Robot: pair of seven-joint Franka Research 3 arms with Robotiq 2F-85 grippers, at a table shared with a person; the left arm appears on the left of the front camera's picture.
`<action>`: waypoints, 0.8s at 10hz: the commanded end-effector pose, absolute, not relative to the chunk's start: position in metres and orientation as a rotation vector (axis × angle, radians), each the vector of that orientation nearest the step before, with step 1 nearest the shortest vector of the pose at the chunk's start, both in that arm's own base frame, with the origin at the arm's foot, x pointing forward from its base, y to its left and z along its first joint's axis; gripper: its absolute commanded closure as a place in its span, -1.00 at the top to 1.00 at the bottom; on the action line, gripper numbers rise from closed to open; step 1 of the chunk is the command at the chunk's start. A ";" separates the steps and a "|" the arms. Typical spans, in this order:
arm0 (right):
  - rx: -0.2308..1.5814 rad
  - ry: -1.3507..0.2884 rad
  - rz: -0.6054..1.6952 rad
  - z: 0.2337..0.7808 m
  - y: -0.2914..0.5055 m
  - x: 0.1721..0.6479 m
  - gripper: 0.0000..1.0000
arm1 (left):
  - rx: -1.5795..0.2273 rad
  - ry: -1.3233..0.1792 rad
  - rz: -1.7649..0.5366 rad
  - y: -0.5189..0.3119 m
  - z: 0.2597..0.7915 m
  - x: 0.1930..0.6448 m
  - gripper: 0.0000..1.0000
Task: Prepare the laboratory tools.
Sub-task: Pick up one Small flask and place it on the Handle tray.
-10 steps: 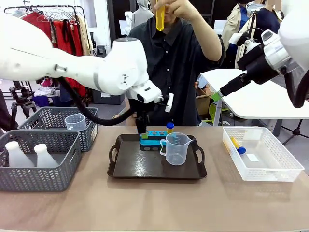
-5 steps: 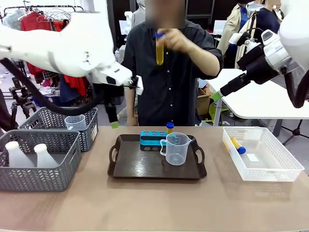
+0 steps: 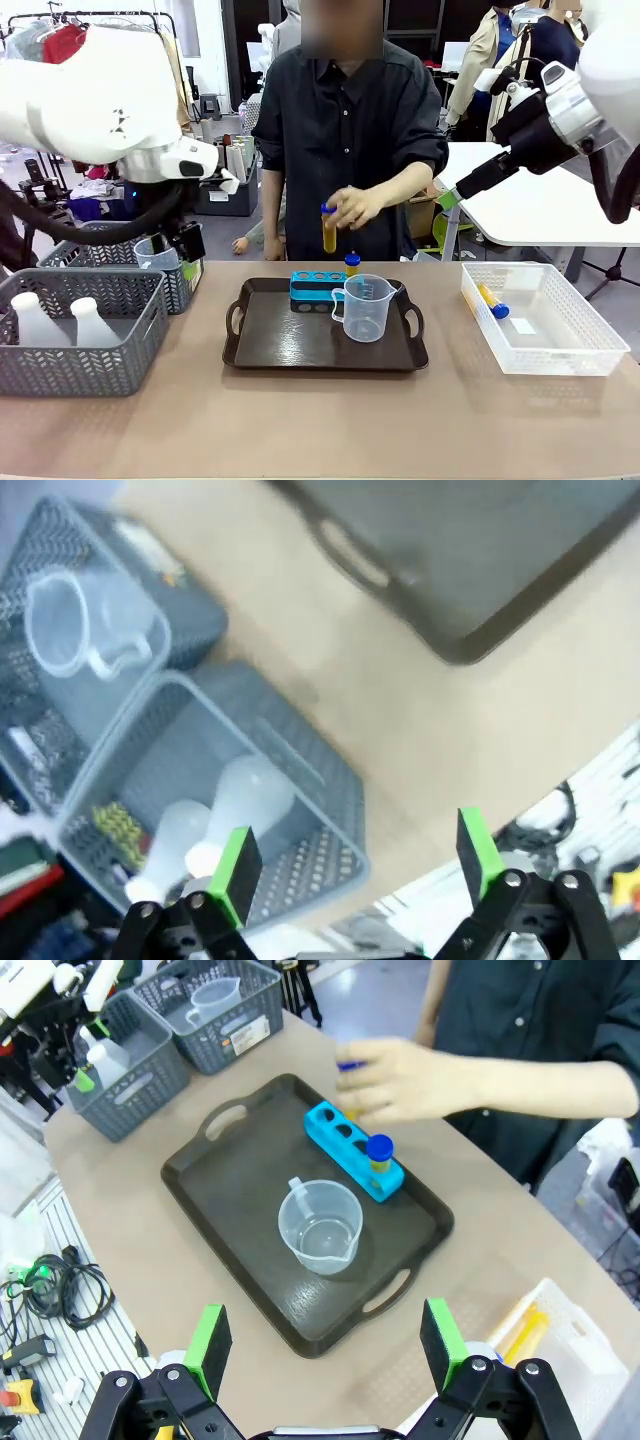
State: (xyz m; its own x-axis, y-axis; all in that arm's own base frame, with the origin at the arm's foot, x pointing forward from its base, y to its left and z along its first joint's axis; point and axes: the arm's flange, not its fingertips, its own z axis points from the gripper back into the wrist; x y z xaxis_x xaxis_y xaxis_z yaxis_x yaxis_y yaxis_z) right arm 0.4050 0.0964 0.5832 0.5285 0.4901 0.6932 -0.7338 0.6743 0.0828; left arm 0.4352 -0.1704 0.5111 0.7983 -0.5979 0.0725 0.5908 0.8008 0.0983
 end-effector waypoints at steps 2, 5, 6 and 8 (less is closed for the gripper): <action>0.406 -0.692 0.753 0.584 0.096 0.405 1.00 | 0.019 -0.152 -0.427 -0.134 0.486 0.409 1.00; 0.406 -0.692 0.753 0.584 0.096 0.405 1.00 | 0.040 -0.105 -0.472 -0.140 0.489 0.422 1.00; 0.406 -0.692 0.753 0.584 0.096 0.405 1.00 | 0.040 -0.105 -0.472 -0.140 0.489 0.422 1.00; 0.406 -0.692 0.753 0.584 0.096 0.405 1.00 | 0.033 -0.115 -0.461 -0.138 0.485 0.417 1.00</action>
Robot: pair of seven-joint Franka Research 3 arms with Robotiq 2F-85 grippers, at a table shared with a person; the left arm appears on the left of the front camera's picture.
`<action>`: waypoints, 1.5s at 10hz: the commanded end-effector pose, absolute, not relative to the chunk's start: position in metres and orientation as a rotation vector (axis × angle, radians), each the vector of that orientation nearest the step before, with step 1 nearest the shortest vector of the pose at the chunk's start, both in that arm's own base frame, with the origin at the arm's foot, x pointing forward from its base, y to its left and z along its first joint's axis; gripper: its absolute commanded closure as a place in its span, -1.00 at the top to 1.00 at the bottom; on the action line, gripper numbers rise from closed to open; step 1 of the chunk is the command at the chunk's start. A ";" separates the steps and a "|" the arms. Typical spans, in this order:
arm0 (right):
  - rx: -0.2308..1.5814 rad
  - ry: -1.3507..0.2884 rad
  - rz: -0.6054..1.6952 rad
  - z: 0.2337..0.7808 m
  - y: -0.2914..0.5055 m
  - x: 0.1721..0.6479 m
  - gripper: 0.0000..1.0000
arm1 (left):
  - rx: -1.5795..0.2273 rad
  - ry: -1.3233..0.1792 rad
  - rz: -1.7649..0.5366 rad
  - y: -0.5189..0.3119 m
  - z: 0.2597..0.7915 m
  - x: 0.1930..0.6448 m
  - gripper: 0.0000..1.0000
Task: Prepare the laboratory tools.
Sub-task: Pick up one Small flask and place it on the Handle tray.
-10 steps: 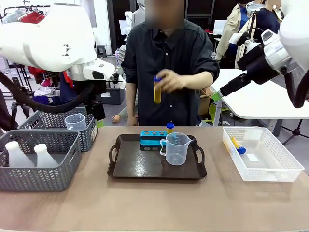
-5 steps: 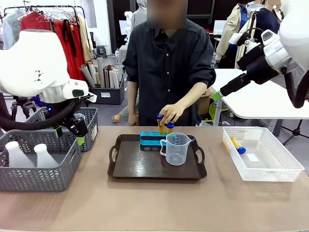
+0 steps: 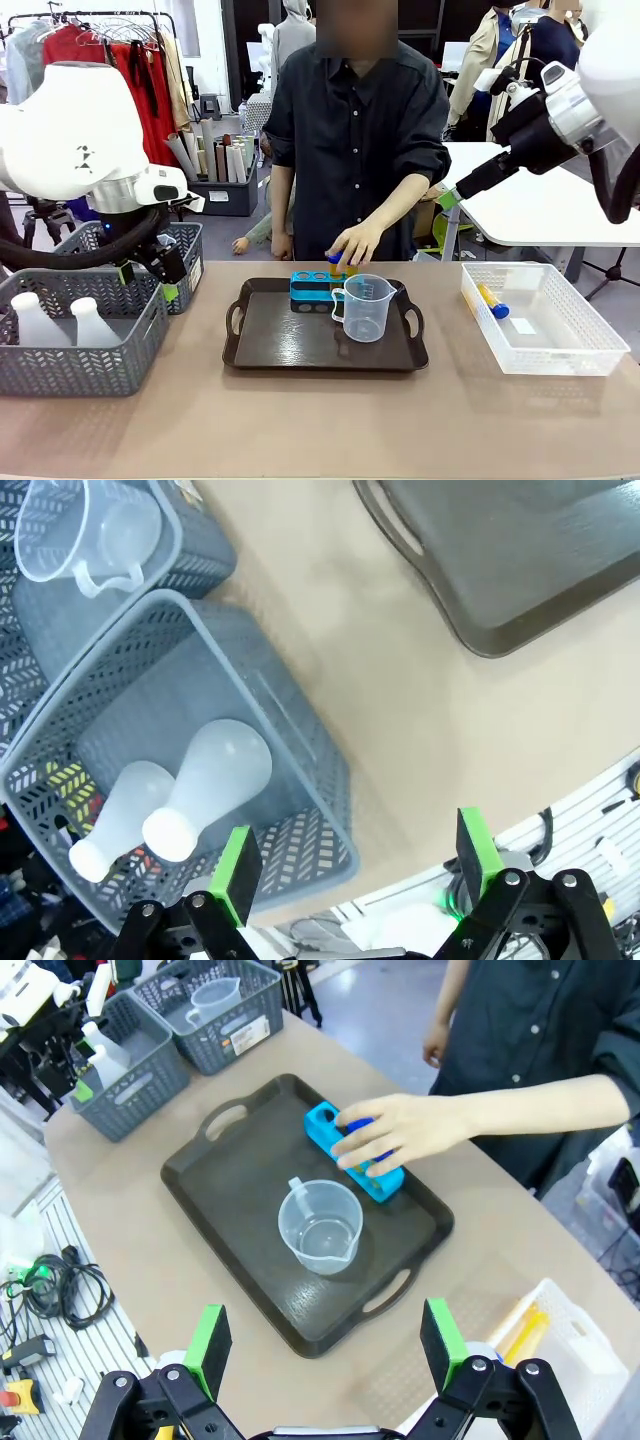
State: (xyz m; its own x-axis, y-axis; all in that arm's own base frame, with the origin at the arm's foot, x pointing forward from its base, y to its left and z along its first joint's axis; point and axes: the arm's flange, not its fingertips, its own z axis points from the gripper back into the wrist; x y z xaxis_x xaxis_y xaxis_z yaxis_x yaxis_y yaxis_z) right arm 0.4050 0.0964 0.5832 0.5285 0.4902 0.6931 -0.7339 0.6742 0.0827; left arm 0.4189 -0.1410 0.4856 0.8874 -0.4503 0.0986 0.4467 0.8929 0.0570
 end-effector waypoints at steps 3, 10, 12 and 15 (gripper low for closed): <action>0.406 -0.692 0.753 0.584 0.096 0.405 1.00 | -0.036 -0.066 -0.354 -0.104 0.484 0.425 1.00; 0.406 -0.692 0.753 0.584 0.096 0.405 1.00 | -0.057 -0.038 -0.062 -0.028 0.447 0.426 1.00; 0.406 -0.692 0.753 0.584 0.096 0.405 1.00 | -0.060 -0.059 -0.025 -0.019 0.438 0.428 1.00; 0.406 -0.692 0.753 0.584 0.096 0.405 1.00 | -0.047 -0.081 0.000 -0.010 0.428 0.440 1.00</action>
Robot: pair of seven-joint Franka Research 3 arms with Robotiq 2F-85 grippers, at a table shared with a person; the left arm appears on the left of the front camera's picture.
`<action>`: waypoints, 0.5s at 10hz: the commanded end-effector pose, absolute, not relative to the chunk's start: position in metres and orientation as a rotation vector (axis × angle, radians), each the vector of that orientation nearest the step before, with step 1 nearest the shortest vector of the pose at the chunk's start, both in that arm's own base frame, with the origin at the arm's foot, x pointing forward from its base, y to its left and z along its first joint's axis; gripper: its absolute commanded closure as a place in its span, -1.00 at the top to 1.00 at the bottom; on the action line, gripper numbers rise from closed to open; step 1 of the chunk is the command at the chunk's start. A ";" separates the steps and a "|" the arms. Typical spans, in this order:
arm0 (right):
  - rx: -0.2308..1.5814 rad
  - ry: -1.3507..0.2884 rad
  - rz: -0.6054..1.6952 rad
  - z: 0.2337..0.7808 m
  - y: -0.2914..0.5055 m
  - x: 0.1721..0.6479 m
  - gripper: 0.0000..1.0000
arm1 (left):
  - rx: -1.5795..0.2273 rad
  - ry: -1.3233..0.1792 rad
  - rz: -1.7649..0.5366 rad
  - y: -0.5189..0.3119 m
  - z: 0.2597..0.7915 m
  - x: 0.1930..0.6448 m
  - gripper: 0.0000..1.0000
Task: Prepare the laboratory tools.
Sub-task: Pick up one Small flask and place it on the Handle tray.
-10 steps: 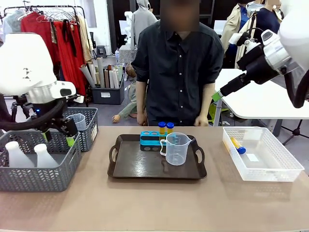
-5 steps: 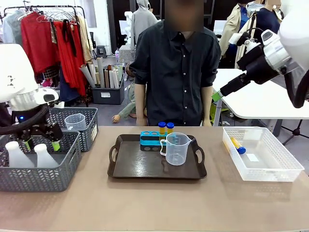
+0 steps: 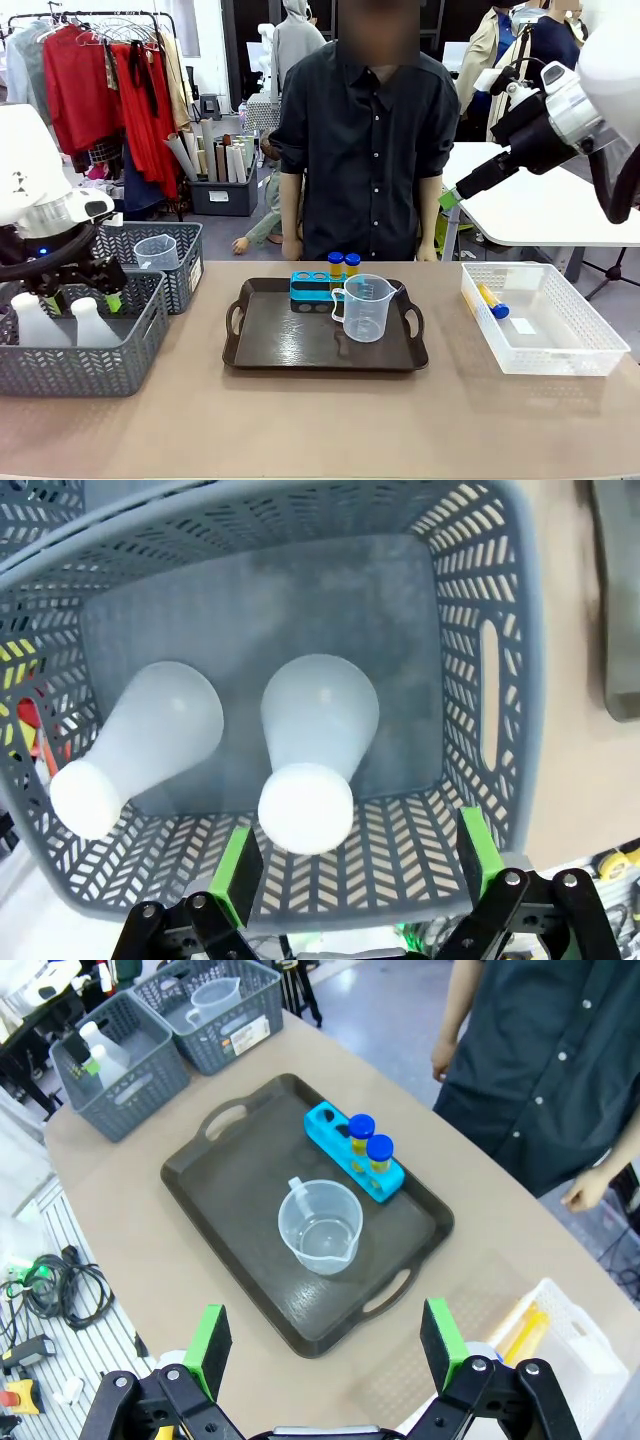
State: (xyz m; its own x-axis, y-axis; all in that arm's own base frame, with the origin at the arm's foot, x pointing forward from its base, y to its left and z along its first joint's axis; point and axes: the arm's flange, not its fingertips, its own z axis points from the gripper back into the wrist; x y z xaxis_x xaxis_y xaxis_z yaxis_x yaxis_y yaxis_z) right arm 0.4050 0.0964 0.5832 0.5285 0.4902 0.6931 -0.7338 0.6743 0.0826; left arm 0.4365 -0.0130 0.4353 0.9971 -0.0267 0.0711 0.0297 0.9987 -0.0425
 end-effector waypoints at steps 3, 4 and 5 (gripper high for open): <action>0.406 -0.692 0.753 0.584 0.096 0.405 1.00 | -0.039 -0.062 -0.009 -0.003 0.418 0.453 1.00; 0.406 -0.692 0.753 0.584 0.096 0.405 1.00 | -0.031 -0.055 -0.013 -0.002 0.418 0.454 0.60; 0.406 -0.692 0.753 0.584 0.096 0.405 1.00 | -0.019 -0.054 -0.008 -0.002 0.418 0.454 0.20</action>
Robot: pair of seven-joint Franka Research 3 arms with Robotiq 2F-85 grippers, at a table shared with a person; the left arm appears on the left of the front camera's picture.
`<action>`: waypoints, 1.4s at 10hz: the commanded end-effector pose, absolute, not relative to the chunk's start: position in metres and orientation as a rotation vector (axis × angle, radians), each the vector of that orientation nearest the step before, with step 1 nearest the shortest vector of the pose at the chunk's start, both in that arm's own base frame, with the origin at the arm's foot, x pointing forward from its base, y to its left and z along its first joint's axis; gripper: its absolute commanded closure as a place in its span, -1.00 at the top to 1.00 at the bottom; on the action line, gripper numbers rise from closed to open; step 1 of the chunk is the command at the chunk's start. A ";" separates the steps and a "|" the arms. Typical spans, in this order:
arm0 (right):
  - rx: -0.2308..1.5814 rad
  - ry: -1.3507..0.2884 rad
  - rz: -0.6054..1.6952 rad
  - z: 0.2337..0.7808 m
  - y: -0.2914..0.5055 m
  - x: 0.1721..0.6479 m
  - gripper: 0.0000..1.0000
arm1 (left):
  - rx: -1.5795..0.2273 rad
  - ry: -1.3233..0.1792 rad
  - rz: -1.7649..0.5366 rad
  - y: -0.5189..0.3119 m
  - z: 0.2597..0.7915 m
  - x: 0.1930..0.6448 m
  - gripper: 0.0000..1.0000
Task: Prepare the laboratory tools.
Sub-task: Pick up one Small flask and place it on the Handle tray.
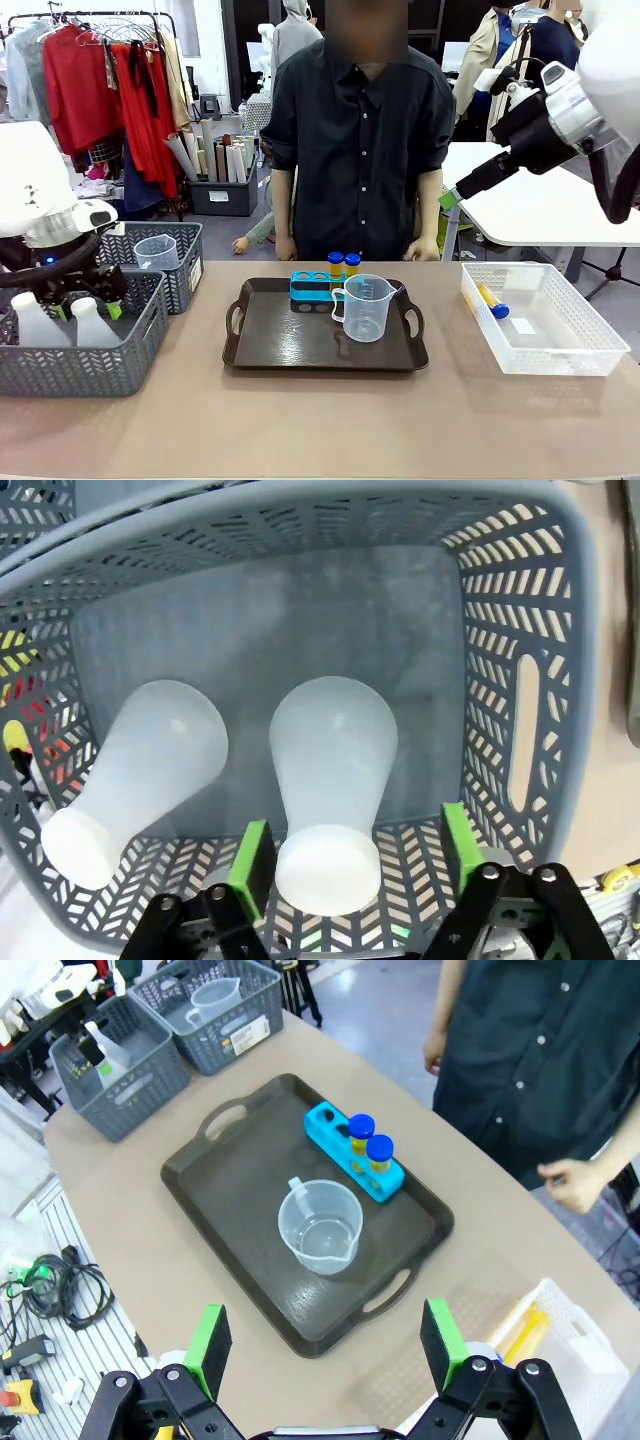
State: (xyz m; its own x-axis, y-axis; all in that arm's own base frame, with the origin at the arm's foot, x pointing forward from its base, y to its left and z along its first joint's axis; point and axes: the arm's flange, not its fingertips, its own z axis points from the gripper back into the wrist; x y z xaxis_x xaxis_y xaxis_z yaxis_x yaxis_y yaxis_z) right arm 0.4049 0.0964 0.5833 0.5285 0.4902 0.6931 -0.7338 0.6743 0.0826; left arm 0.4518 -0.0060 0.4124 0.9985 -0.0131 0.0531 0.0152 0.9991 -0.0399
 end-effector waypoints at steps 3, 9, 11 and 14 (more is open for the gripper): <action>0.406 -0.692 0.753 0.584 0.096 0.405 1.00 | -0.018 -0.050 -0.015 -0.001 0.419 0.455 -1.00; 0.406 -0.692 0.753 0.584 0.096 0.405 1.00 | -0.001 -0.049 -0.046 -0.008 0.448 0.440 -1.00; 0.406 -0.692 0.753 0.584 0.096 0.405 1.00 | 0.022 -0.092 -0.092 -0.021 0.499 0.429 -1.00; 0.406 -0.692 0.753 0.584 0.096 0.405 1.00 | 0.130 -0.211 -0.116 -0.045 0.603 0.411 -1.00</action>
